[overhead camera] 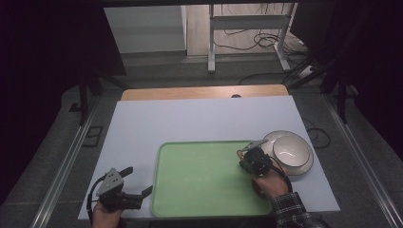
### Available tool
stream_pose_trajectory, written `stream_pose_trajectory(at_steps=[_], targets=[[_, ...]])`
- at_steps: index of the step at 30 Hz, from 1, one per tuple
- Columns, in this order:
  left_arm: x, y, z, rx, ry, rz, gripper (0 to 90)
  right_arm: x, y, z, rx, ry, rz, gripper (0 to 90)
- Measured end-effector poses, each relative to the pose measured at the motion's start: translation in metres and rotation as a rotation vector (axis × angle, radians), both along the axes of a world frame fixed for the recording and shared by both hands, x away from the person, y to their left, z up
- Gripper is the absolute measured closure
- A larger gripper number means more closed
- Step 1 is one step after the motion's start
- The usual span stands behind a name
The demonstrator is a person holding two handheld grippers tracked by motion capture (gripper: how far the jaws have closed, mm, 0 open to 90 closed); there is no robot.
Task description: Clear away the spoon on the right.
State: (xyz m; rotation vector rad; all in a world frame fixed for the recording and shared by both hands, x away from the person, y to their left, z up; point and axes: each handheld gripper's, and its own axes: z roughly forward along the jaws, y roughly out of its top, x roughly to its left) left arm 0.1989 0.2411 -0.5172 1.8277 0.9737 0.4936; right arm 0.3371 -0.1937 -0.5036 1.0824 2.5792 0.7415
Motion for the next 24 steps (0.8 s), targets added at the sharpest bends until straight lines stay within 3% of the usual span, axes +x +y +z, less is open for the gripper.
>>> stream_pose_trajectory(at_steps=[24], targets=[[0.000, 0.000, 0.000, 0.003, 0.001, -0.002, 0.0, 0.008, -0.018, 0.000, -0.006, 0.000, -0.102, 89.6]])
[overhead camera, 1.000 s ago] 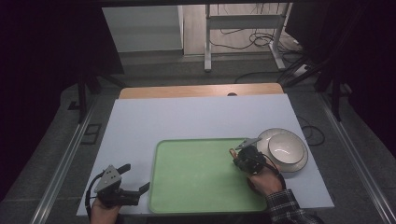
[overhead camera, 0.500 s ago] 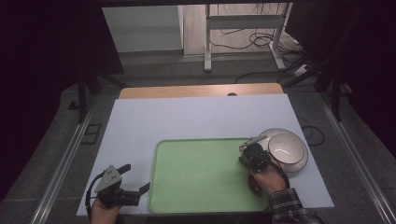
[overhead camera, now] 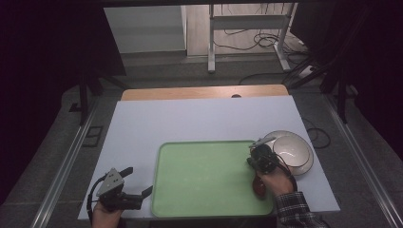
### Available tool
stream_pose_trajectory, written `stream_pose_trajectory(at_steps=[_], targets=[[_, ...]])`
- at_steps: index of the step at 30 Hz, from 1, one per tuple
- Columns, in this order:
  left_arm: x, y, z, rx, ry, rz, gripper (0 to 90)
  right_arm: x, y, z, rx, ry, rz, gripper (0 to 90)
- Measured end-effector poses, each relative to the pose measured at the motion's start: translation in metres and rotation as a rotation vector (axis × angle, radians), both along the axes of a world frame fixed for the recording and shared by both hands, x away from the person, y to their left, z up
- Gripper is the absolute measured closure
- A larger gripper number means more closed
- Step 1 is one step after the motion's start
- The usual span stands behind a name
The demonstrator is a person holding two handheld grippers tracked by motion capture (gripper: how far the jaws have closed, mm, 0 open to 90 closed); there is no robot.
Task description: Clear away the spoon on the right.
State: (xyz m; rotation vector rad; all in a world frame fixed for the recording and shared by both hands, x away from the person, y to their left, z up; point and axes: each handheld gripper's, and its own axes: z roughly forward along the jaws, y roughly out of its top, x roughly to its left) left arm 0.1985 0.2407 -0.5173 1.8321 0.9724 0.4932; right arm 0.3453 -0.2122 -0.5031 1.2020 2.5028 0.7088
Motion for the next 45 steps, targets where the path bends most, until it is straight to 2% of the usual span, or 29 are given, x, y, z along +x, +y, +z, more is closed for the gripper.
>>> stream_pose_trajectory(at_steps=[24, 32, 45], targets=[[0.000, 0.000, 0.000, -0.005, 0.000, 0.003, 0.0, -0.003, 0.004, 0.005, 0.018, -0.032, 0.022, 77.5], [0.000, 0.000, 0.000, -0.005, -0.001, 0.004, 0.0, -0.006, 0.001, 0.015, 0.051, -0.061, 0.026, 68.1], [0.000, 0.000, 0.000, -0.005, 0.000, 0.004, 0.0, -0.012, 0.002, 0.024, 0.065, -0.089, 0.035, 54.4]])
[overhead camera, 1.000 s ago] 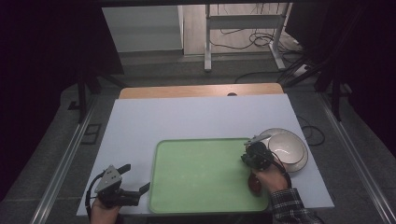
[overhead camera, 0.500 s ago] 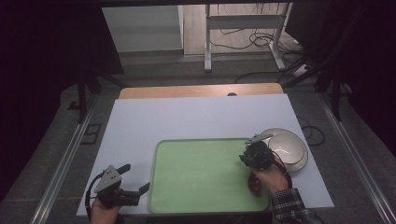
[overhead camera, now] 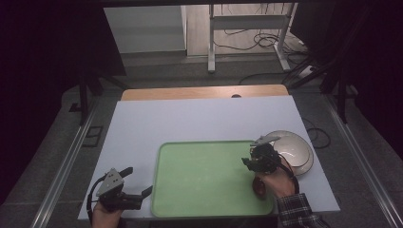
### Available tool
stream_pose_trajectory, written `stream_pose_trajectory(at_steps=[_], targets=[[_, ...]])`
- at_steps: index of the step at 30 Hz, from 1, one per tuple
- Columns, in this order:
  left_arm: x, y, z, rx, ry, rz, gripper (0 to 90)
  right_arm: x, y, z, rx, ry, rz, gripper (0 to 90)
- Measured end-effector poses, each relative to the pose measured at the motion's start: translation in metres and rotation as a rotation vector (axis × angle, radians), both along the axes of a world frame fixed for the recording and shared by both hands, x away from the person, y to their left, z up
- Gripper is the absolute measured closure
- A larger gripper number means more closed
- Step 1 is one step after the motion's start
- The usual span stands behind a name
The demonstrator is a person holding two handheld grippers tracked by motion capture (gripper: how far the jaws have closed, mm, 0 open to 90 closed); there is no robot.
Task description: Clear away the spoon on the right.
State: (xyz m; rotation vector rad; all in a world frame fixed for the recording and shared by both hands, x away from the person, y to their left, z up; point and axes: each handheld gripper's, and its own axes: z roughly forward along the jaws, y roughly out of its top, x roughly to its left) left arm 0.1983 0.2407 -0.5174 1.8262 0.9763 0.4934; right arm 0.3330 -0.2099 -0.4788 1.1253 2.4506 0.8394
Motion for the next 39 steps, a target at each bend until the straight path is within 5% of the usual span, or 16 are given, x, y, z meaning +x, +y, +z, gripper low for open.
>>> stream_pose_trajectory(at_steps=[39], targets=[[0.000, 0.000, 0.000, 0.000, 0.001, 0.004, 0.0, -0.032, -0.018, 0.017, 0.092, -0.104, 0.022, 20.4]])
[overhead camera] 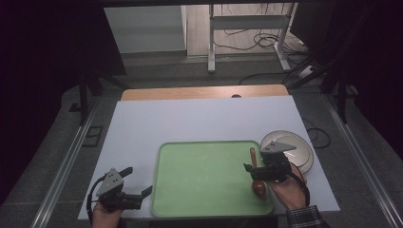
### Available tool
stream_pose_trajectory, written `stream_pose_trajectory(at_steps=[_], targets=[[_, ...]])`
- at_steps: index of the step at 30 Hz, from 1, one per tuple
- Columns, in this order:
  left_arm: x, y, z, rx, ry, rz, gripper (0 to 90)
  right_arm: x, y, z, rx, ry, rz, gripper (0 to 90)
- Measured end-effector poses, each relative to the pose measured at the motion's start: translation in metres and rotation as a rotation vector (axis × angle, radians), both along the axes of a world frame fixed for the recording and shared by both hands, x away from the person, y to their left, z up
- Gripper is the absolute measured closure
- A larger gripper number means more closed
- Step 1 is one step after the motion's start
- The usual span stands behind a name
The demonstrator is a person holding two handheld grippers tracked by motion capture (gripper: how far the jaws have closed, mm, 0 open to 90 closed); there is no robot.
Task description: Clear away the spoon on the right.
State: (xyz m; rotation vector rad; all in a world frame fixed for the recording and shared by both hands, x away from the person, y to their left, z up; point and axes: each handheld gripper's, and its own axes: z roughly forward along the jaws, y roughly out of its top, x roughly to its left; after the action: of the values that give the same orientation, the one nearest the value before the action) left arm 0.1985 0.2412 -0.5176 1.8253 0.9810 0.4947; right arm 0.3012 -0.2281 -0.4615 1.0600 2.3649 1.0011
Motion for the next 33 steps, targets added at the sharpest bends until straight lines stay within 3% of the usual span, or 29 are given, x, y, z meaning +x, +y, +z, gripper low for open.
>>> stream_pose_trajectory(at_steps=[13, 22, 33], targets=[[0.000, 0.000, 0.000, -0.002, 0.000, 0.001, 0.0, -0.008, -0.009, 0.000, 0.021, -0.011, 0.018, 6.9], [0.000, 0.000, 0.000, -0.004, 0.000, 0.002, 0.0, -0.017, -0.019, 0.001, 0.038, -0.014, 0.010, 4.4], [0.000, 0.001, 0.000, -0.007, 0.001, 0.005, 0.0, -0.028, -0.033, 0.004, 0.041, -0.050, -0.004, 3.8]])
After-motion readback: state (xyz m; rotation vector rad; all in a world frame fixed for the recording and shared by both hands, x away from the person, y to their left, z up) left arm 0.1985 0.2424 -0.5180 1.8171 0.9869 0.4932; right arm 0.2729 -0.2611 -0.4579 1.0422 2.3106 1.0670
